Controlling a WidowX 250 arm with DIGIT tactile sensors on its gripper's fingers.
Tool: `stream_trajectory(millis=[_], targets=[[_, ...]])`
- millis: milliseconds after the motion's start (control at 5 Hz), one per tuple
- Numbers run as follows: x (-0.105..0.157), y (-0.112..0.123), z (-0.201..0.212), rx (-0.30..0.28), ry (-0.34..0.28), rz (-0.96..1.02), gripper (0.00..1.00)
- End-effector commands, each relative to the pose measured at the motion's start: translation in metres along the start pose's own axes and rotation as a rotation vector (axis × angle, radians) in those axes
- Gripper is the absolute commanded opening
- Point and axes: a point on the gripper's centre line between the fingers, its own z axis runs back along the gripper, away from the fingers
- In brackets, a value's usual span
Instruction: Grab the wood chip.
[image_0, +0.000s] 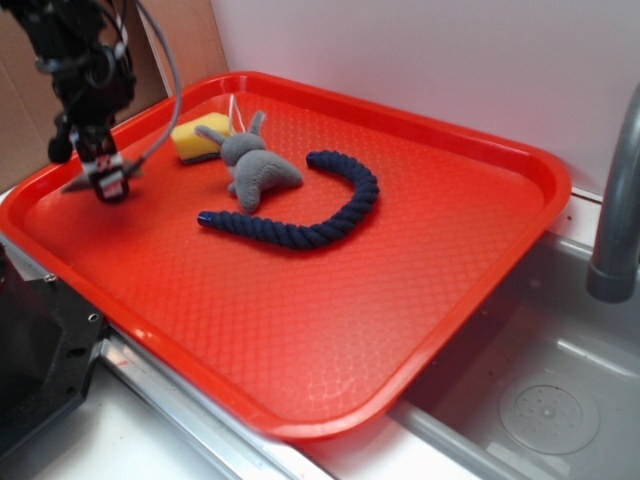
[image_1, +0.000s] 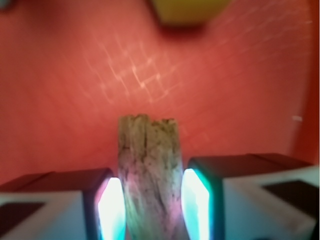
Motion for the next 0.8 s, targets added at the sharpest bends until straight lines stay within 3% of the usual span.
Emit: stream_trajectory(millis=[0,400,600], targets=[[0.036,-0.026,0.085,0.043,-0.029,0.194,0.00],[0.063,-0.059,0.129,-0.029,-0.044,0.281,0.00],[0.071,-0.078,0.148,-0.022,-0.062,0.292,0.00]])
